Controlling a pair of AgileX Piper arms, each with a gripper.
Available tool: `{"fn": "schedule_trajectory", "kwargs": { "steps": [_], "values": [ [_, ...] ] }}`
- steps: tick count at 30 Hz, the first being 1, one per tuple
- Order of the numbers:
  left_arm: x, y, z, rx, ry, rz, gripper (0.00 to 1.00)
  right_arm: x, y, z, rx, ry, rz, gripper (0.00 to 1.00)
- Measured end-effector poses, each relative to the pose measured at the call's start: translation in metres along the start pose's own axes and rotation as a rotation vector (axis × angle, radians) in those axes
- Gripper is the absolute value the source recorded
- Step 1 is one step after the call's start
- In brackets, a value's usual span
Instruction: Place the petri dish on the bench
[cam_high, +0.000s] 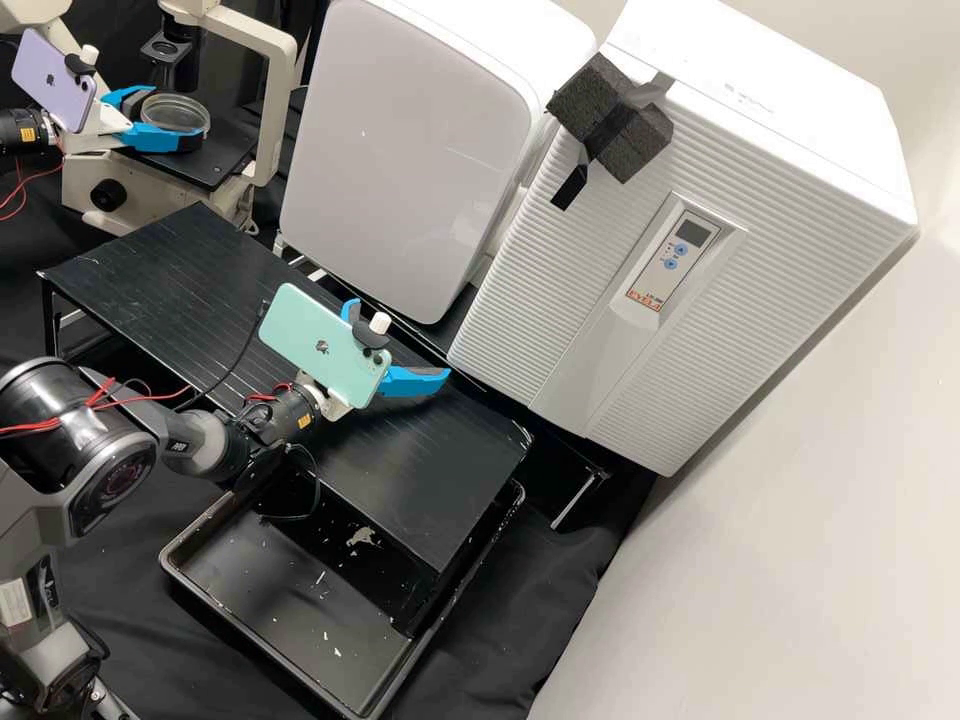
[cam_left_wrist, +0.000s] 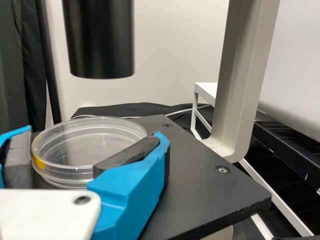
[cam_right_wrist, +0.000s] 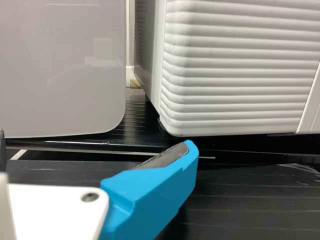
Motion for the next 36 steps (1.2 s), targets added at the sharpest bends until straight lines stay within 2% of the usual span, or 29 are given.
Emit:
{"fn": "schedule_trajectory", "kwargs": {
  "steps": [14, 18, 22, 26, 36],
  "values": [
    [0.0, 0.0, 0.0, -0.009, -0.004, 0.007, 0.0, 0.0, 0.0, 0.0, 0.0, 0.0, 0.0, 1.0],
    [-0.002, -0.003, 0.0, -0.019, -0.012, 0.01, 0.0, 0.0, 0.0, 0.0, 0.0, 0.0, 0.0, 1.0],
    [-0.013, -0.005, 0.004, -0.016, -0.039, 0.009, 0.0, 0.0, 0.0, 0.0, 0.0, 0.0, 0.0, 1.0],
    [-0.028, -0.007, 0.01, -0.004, -0.074, -0.015, 0.0, 0.0, 0.0, 0.0, 0.0, 0.0, 0.0, 1.0],
    [-0.065, -0.004, 0.028, 0.017, -0.171, -0.056, 0.0, 0.0, 0.0, 0.0, 0.0, 0.0, 0.0, 1.0]
  ]
}}
